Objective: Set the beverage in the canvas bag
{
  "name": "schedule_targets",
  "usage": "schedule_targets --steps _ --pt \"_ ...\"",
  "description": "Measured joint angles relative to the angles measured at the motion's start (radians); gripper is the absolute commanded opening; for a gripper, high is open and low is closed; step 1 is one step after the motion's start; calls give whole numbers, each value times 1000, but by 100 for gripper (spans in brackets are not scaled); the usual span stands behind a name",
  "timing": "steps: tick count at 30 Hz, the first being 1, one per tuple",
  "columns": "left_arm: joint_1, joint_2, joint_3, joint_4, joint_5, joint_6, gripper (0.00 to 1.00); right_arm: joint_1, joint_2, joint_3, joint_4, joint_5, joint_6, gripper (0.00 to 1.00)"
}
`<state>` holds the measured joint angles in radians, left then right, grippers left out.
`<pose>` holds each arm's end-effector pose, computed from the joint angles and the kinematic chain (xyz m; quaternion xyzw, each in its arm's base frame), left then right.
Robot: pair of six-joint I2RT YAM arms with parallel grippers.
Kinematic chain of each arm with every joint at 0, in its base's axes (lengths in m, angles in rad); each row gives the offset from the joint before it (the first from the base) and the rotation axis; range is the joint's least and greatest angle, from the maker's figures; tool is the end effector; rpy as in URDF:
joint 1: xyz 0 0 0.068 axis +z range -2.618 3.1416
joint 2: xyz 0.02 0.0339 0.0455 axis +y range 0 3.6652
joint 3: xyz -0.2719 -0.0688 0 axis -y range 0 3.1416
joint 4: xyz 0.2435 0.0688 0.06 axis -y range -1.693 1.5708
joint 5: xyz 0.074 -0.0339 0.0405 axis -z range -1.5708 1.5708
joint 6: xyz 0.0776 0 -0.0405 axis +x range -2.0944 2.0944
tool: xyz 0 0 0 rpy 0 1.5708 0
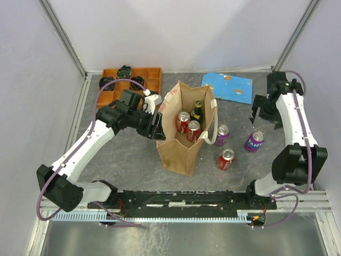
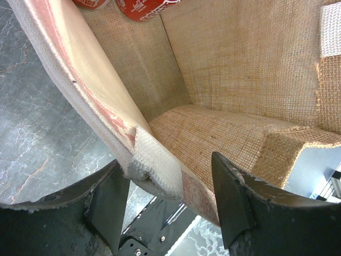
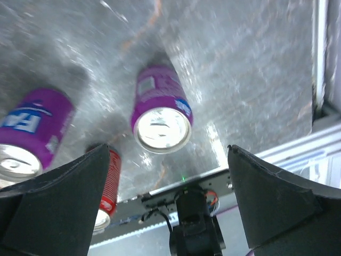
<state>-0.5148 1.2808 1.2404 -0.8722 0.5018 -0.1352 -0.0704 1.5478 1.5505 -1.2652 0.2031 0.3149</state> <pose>0.2209 -0.1678 0.3118 0.2517 0.8851 -0.3226 0.2217 0.3008 -0.0369 0.3031 0.2035 0.9619 -0.0808 0.1638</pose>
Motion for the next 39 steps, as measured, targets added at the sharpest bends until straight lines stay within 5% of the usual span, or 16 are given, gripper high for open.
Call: schedule_targets --steps 13,17,22,25,33,37,39 --pt "0 -8 0 0 -1 0 68 -122 -20 -302 133 -173 -11 93" --pt "0 -11 0 1 -1 0 68 -122 0 -330 169 -194 -8 62" --pt "0 -12 0 5 -1 0 68 -128 2 -336 173 -195 -20 9" --pt "0 -12 0 6 -1 0 68 -128 1 -336 174 -195 -23 0" --pt "0 -12 0 6 -1 0 68 -128 1 -329 164 -184 -31 0" --pt "0 -12 0 7 -1 0 67 -128 1 -306 140 -172 -41 53" --pt "0 -12 0 7 -1 0 67 -128 4 -298 139 -172 -50 66"
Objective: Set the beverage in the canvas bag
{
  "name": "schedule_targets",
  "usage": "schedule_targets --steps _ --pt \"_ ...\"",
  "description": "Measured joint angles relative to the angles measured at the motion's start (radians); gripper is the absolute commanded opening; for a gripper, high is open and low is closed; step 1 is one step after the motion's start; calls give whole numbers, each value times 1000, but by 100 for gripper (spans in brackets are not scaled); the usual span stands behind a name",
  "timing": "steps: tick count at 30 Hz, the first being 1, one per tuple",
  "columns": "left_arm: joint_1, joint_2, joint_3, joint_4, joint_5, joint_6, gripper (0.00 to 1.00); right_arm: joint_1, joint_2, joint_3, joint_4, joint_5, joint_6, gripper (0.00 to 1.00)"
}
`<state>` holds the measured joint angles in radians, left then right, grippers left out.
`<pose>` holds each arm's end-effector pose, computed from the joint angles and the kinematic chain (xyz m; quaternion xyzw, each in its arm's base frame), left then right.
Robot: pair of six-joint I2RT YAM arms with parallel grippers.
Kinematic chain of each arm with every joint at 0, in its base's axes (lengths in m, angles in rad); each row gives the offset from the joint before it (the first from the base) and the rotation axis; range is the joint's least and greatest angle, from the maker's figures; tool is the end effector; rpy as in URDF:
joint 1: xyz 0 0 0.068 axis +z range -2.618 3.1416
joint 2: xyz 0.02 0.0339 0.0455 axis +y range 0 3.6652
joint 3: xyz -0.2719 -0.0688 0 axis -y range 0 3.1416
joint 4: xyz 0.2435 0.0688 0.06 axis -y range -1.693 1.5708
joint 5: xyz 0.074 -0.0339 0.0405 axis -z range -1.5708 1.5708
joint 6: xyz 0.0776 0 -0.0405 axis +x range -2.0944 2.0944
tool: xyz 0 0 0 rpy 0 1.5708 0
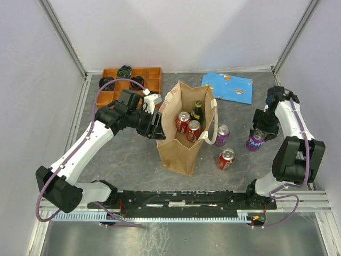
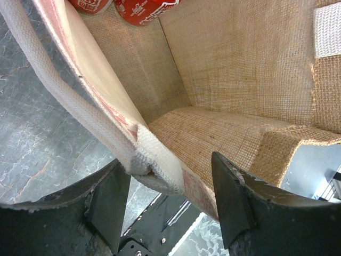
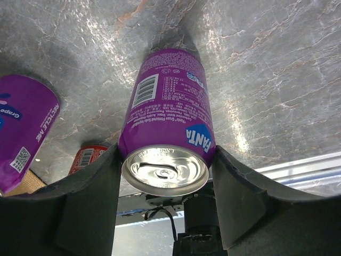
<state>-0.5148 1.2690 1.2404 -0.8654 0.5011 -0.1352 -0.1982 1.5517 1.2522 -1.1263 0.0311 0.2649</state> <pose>0.2195 -0.1670 0.3154 0.2532 0.8819 -0.3243 0.2301 0.2810 -0.0589 0.2209 0.2300 0.9704 -0.0131 0.0729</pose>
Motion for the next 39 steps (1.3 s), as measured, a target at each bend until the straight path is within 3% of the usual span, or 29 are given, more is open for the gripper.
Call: schedule_targets --steps 6,13,14,15,19,21,25,28,35,39 --pt "0 0 0 0 0 0 68 0 28 -14 11 -13 -18 84" --pt "0 0 0 0 0 0 68 0 52 -72 20 -25 -26 86" --pt "0 0 0 0 0 0 68 0 53 -72 20 -25 -27 83" --pt "0 0 0 0 0 0 68 0 53 -72 21 -27 -27 74" --pt "0 0 0 0 0 0 68 0 53 -72 22 -27 -31 19" --pt "0 0 0 0 0 0 68 0 53 -71 22 -27 -32 3" --pt "0 0 0 0 0 0 68 3 52 -29 -11 -24 -27 0" --pt "0 0 0 0 0 0 68 20 51 103 -80 -21 -24 0" --pt "0 0 0 0 0 0 68 188 52 752 -174 -52 32 0" --pt "0 0 0 0 0 0 68 357 40 947 -142 -111 95 0"
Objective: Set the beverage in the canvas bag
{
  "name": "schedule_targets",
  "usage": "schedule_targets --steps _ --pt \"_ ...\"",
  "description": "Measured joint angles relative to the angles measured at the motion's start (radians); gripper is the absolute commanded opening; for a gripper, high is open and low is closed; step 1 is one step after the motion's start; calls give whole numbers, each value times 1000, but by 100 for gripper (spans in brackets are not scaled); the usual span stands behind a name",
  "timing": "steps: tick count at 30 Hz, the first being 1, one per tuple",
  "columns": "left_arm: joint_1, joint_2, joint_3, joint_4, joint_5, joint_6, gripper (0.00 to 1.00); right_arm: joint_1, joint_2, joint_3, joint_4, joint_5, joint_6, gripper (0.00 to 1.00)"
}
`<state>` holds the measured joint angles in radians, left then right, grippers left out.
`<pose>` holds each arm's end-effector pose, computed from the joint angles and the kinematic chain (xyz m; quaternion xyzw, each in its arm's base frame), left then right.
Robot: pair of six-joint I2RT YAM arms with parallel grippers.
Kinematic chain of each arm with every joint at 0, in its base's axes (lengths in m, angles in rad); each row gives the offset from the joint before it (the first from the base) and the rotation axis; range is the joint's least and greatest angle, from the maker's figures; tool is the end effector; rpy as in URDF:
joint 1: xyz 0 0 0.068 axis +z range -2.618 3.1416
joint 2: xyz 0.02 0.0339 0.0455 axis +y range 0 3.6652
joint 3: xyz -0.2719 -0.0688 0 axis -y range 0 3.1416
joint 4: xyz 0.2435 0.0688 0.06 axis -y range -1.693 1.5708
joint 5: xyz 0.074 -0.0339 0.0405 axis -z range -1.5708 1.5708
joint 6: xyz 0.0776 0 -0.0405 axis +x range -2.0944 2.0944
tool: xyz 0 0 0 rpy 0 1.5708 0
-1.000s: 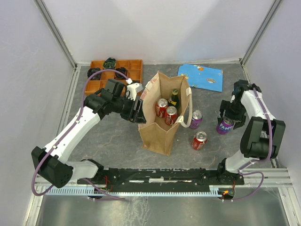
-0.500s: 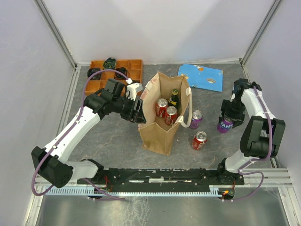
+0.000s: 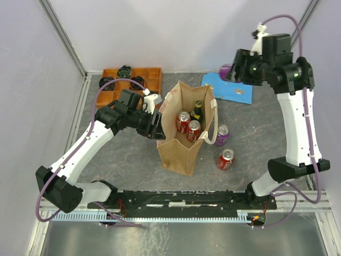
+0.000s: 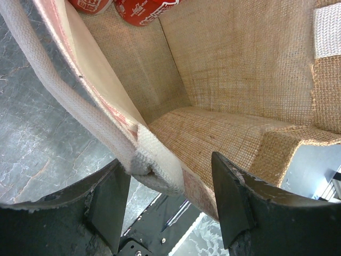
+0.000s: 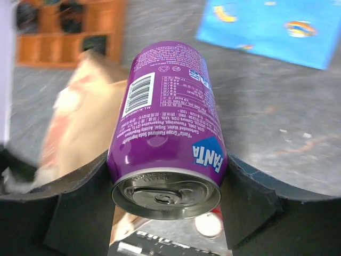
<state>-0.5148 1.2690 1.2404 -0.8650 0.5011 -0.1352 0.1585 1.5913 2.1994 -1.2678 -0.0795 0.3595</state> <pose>0.2195 -0.1670 0.3154 0.2533 0.8818 -0.3244 0.2303 0.3059 0.0551 0.4809 0.0726 0.8945 0.1471 0.4158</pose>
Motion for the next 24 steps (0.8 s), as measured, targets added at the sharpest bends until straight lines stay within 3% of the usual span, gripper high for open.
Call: schedule_targets --steps 7,13,18,24 --pt "0 0 0 0 0 0 68 359 37 39 -18 -11 74 0" --pt "0 0 0 0 0 0 68 588 111 -118 -21 56 97 0" --pt "0 0 0 3 -6 0 70 678 204 -201 1 94 100 0" --pt "23 -53 0 51 -40 -21 89 688 269 -238 46 125 100 0"
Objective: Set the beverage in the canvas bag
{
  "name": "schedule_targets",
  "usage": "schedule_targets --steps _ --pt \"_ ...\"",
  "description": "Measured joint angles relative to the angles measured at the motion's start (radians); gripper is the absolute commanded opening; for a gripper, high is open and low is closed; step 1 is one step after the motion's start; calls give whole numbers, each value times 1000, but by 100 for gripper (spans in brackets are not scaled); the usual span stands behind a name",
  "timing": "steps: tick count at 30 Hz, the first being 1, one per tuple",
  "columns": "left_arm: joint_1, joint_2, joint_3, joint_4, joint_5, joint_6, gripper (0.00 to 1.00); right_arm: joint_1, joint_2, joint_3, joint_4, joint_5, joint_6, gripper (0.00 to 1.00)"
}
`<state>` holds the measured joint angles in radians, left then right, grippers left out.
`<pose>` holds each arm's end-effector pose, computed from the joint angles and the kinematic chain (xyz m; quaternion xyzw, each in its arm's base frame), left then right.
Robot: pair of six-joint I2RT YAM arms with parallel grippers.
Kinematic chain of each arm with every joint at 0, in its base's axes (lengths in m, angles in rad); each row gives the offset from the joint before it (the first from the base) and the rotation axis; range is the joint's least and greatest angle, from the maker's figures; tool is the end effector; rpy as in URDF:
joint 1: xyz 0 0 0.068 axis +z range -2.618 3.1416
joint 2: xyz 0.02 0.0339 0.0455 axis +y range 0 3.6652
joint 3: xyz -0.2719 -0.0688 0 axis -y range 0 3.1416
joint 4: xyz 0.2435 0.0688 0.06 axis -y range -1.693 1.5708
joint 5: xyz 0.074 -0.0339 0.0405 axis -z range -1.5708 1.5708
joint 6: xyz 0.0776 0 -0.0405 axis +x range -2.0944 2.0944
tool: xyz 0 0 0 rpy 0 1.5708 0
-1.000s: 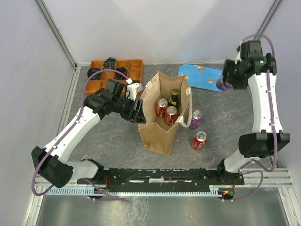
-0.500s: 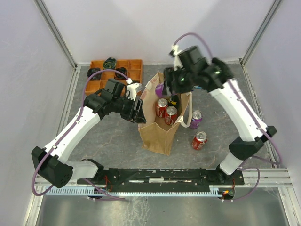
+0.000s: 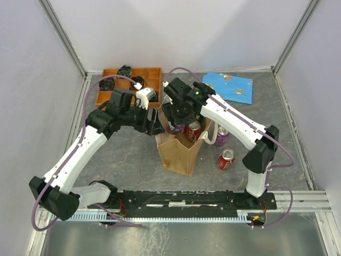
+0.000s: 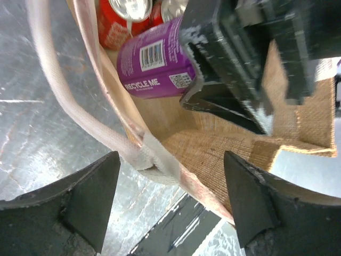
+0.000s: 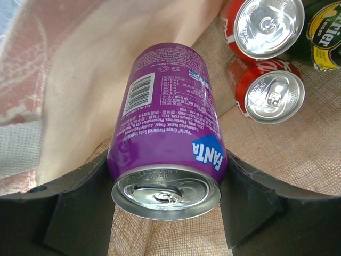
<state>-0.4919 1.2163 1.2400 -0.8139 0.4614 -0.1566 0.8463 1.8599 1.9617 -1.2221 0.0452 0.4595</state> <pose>0.2204 -0.1573 0.3323 0.2360 0.8732 -0.3184 0.2837 0.2675 0.2969 0.3221 -0.1823 0.9573 0.1182 0.1907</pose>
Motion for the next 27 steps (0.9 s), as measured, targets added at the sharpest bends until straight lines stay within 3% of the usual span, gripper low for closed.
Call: schedule_targets --steps 3,7,18,27 --pt "18 -58 0 53 -25 -32 95 -1 3 -3 13 12 0 0" --pt "55 -128 0 107 -55 -77 97 -1 3 -11 26 20 0 0" --pt "320 -208 -5 183 -68 -196 96 -1 62 -74 37 32 0 0" --pt "346 -200 -34 185 -67 -219 95 0 118 -81 37 56 0 0"
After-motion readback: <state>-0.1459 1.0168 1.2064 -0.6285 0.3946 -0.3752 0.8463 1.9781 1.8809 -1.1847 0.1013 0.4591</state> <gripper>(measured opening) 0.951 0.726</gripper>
